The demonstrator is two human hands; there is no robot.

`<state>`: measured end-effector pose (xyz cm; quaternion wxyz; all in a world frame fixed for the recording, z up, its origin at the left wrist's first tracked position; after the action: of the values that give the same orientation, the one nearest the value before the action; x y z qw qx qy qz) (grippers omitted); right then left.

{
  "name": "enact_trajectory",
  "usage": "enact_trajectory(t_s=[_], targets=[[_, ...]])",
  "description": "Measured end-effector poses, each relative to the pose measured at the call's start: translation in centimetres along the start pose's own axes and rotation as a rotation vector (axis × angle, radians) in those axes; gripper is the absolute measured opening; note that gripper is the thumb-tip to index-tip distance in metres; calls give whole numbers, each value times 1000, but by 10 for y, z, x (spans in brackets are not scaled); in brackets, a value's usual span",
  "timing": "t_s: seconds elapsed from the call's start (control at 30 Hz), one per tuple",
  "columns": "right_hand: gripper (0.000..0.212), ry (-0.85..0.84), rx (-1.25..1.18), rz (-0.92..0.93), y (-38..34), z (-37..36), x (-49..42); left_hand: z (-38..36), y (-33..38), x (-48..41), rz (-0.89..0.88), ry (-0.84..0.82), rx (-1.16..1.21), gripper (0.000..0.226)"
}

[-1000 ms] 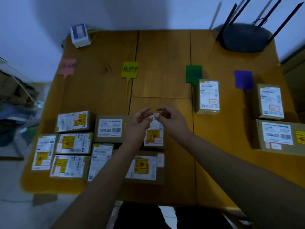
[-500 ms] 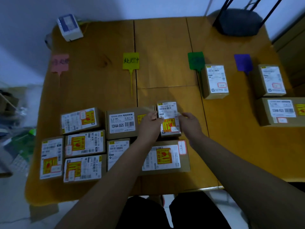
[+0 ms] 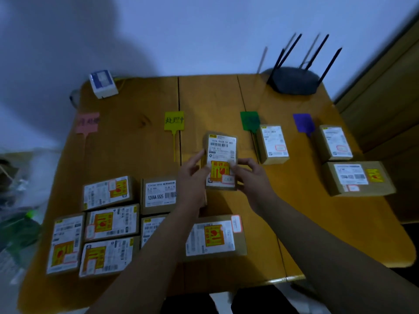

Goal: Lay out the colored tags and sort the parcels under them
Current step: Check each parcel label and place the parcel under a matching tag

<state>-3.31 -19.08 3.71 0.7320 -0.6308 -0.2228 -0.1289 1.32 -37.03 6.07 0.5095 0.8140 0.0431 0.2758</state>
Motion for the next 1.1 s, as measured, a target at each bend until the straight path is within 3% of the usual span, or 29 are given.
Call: enact_trajectory(t_s=[0.13,0.23,0.63,0.87,1.1], targets=[[24,-7,-53,179,-63,8,16,-25,50,14,-125,-106,18,44],[28,-22,-50,273,-99,15,27,-36,82,23,-235,-122,4,43],[41,-75,-21,300,-133,47,28,-76,106,40,-301,-137,48,41],[33,-36,20,197,-93,92,8,-106,48,28,-216,-41,-203,42],[27,31,212,-53,9,162,-24,-147,-83,15,127,-54,-301,40]])
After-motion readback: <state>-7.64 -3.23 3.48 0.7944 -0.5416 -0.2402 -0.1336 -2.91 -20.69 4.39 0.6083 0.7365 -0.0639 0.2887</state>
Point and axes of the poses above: each hand's wrist, its own x-axis away from the middle knuckle, its own z-axis out of the back of the hand, y = z × x, the point moved 9 cm from there along -x, towards the middle knuckle, and after that the axes turned 14 degrees about x, right-handed, at the moved point
